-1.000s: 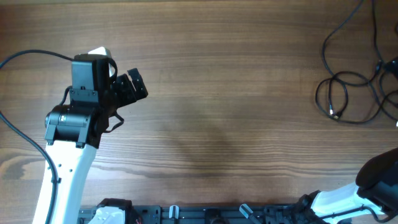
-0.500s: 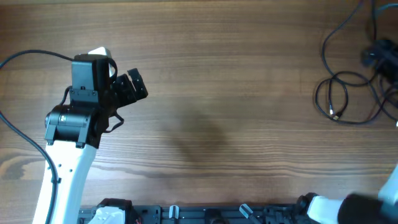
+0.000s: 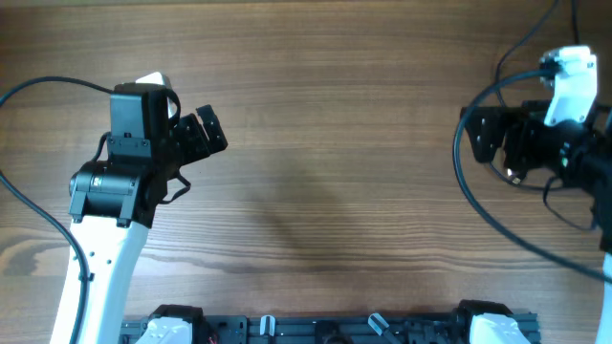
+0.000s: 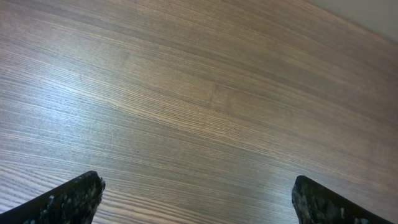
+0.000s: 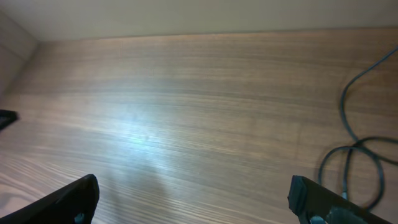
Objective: Untangle cables
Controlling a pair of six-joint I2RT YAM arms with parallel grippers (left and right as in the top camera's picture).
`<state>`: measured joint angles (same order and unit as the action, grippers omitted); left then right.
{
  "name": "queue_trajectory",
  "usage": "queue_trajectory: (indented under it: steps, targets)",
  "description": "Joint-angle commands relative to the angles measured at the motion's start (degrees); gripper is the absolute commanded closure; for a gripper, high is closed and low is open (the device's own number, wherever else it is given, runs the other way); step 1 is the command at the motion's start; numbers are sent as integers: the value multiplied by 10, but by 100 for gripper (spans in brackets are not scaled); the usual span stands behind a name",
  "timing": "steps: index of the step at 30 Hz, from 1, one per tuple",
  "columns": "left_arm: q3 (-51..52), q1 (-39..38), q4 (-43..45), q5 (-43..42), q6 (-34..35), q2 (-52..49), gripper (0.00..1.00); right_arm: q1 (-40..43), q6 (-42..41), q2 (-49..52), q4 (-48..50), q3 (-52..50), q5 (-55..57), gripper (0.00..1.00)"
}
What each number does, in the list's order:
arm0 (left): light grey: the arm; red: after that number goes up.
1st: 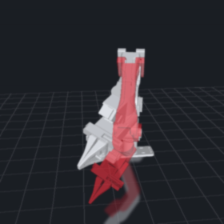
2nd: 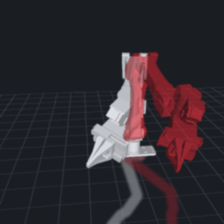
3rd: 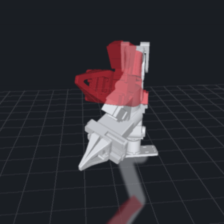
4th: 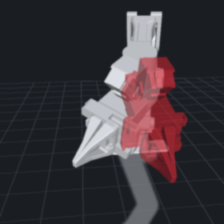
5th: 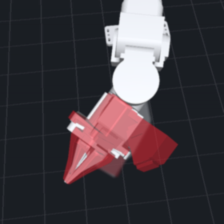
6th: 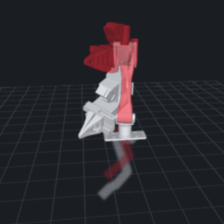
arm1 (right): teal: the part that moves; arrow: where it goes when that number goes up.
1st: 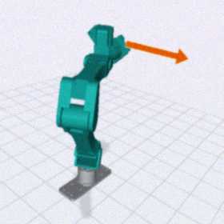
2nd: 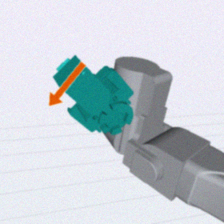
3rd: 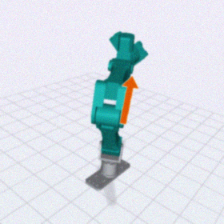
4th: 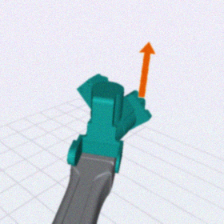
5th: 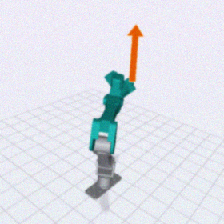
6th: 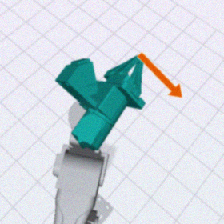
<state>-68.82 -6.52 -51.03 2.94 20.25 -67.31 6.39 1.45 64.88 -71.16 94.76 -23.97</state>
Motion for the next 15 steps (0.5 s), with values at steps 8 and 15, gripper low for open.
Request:
queue_trajectory:
  steps: [8, 15]
  targets:
    - [-6, 4, 1, -5, -3, -3, 0, -3, -29, 0, -17, 10, -16, 0]
    - [-6, 4, 1, -5, -3, -3, 0, -18, 9, -12, 50, -21, -16, 0]
